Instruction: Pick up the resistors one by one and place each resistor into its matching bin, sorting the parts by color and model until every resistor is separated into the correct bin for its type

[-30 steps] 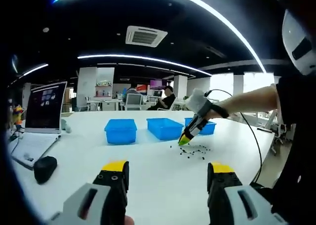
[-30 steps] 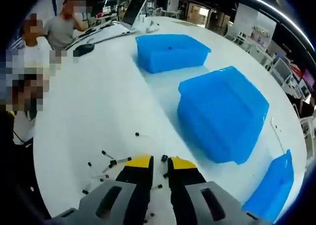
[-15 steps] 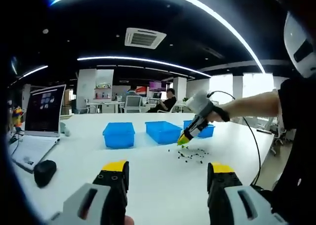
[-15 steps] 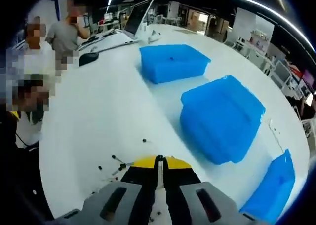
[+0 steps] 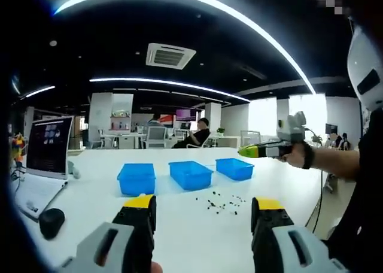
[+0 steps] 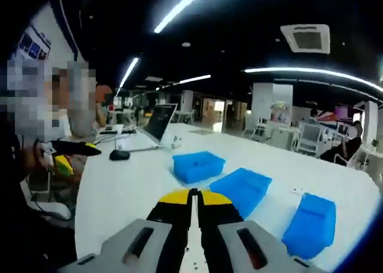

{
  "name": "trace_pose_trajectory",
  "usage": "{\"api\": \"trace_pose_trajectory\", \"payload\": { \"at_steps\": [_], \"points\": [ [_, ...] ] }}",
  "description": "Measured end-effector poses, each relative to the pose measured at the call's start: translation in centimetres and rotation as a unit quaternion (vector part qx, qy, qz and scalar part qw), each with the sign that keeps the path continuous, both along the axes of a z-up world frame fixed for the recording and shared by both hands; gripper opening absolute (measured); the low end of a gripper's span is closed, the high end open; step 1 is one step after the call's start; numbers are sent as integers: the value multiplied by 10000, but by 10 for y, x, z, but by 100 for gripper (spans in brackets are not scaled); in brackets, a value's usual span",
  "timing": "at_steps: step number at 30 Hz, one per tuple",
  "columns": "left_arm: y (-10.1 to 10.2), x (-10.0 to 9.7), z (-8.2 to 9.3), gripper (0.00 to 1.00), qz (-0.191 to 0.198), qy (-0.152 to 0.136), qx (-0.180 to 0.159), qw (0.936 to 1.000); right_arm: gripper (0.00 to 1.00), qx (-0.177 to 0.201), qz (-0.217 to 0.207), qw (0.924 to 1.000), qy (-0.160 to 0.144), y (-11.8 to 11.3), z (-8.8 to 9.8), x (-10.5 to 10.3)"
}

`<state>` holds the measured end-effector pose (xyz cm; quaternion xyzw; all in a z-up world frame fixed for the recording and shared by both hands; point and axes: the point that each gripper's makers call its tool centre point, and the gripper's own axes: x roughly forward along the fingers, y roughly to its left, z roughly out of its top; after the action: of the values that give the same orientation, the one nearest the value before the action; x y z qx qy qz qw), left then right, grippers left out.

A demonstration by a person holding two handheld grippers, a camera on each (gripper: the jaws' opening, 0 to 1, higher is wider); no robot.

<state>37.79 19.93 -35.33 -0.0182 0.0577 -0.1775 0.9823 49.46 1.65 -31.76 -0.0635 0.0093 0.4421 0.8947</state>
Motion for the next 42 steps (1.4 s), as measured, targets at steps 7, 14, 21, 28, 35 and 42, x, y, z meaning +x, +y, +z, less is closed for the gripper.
{"api": "trace_pose_trajectory", "payload": {
  "at_steps": [7,14,21,28,35,42],
  "points": [
    [6,-1,6,65,180,-52,52,9998,7,551,32,9985,-4,27,11,3],
    [24,-2,10,65,677,-127,111,9976,7,650,426,9970,-2,95,30,41],
    [47,-7,12,65,1143,-90,206,9932,7,437,679,9966,141,177,41,106],
    [72,-11,15,65,1557,-131,175,9876,7,68,613,9976,317,233,23,149],
    [80,-14,14,65,1677,-112,158,9856,7,-245,503,9976,414,258,3,169],
    [76,-14,12,65,1608,-95,152,9868,31,-350,401,9980,329,250,-5,173]
  ]
}}
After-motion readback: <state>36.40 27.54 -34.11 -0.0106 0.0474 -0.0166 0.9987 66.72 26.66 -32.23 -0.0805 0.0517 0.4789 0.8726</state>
